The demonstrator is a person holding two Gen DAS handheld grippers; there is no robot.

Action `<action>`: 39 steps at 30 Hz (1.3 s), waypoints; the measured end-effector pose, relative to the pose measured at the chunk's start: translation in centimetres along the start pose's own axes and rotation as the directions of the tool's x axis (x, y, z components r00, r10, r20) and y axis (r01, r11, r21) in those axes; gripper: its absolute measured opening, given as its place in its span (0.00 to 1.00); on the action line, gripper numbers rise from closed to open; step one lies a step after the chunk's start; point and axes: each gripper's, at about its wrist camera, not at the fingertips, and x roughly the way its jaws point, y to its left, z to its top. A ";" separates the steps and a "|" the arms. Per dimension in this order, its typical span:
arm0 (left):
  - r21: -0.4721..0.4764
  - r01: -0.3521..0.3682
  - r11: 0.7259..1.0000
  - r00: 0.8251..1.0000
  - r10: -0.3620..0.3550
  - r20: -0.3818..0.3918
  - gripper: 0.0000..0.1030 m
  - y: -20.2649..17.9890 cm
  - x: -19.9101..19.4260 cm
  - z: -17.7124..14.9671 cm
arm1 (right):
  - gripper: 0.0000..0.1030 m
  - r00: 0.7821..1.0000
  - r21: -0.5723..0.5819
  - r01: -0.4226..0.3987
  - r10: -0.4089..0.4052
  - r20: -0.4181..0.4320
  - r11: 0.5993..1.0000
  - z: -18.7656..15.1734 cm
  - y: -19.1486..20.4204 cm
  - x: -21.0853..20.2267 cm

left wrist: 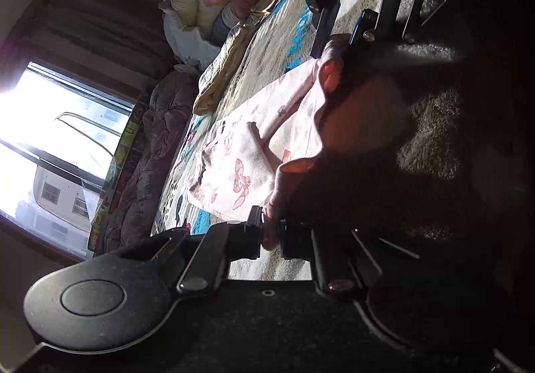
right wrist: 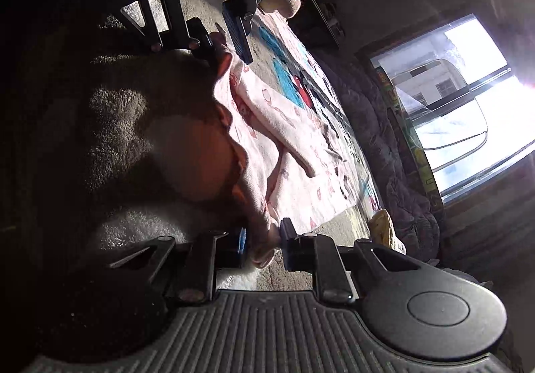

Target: Fold clothes

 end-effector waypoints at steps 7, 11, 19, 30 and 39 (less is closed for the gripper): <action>-0.141 0.112 0.984 0.993 -0.106 0.045 0.07 3.2 -4.4 0.5 | 0.18 0.998 0.114 -0.057 0.052 0.040 0.992 0.6 -2.0 -5.3; -0.330 0.159 0.930 0.983 -0.118 0.142 0.07 6.8 -5.8 0.7 | 0.19 0.993 0.244 -0.091 0.070 0.092 0.966 0.8 -6.2 -7.5; -0.695 0.325 0.641 0.943 -0.164 0.290 0.07 14.0 0.5 -1.5 | 0.19 0.971 0.566 -0.221 0.123 0.206 0.794 -0.9 -16.2 -4.0; -0.896 0.427 0.122 0.883 -0.268 0.385 0.07 17.2 12.3 -5.9 | 0.19 0.875 0.862 -0.473 0.206 0.437 0.182 -8.4 -23.6 11.2; -0.914 0.402 -0.061 0.848 -0.351 0.396 0.08 17.4 14.9 -9.2 | 0.53 0.803 0.804 -0.498 0.179 0.569 -0.325 -14.8 -19.3 18.2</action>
